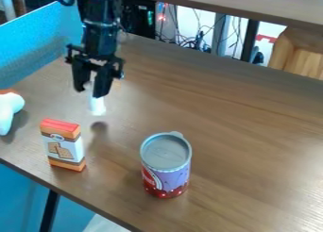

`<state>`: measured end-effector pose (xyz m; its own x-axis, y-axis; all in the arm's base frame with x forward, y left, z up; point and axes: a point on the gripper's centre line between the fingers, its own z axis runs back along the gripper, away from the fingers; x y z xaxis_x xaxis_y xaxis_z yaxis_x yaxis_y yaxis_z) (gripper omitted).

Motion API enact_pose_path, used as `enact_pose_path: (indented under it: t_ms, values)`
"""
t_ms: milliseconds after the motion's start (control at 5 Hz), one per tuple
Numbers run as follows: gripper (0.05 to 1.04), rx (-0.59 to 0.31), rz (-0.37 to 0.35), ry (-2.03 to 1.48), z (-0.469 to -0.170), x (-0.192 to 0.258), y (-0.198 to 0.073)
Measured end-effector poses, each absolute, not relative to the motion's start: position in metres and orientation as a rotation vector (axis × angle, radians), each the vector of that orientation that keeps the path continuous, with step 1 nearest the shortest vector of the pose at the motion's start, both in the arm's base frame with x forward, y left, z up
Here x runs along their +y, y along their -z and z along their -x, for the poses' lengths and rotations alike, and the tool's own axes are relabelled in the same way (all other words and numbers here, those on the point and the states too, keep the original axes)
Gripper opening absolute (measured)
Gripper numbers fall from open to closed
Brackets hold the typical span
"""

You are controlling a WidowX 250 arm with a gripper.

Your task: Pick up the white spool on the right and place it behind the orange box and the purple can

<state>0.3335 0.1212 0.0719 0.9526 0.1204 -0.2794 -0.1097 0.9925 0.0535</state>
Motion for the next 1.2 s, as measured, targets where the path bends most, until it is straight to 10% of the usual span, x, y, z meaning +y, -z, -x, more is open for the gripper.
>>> enact_pose_path:
  t_ms: [800,1000,1200]
  values:
    - [0.639,0.349,-0.151,-0.102,-0.322,0.119,-0.052]
    - [0.959,0.311,-0.079,-0.098,-0.316,0.107,-0.051]
    - [1.007,0.188,-0.08,-0.089,-0.315,0.103,-0.088]
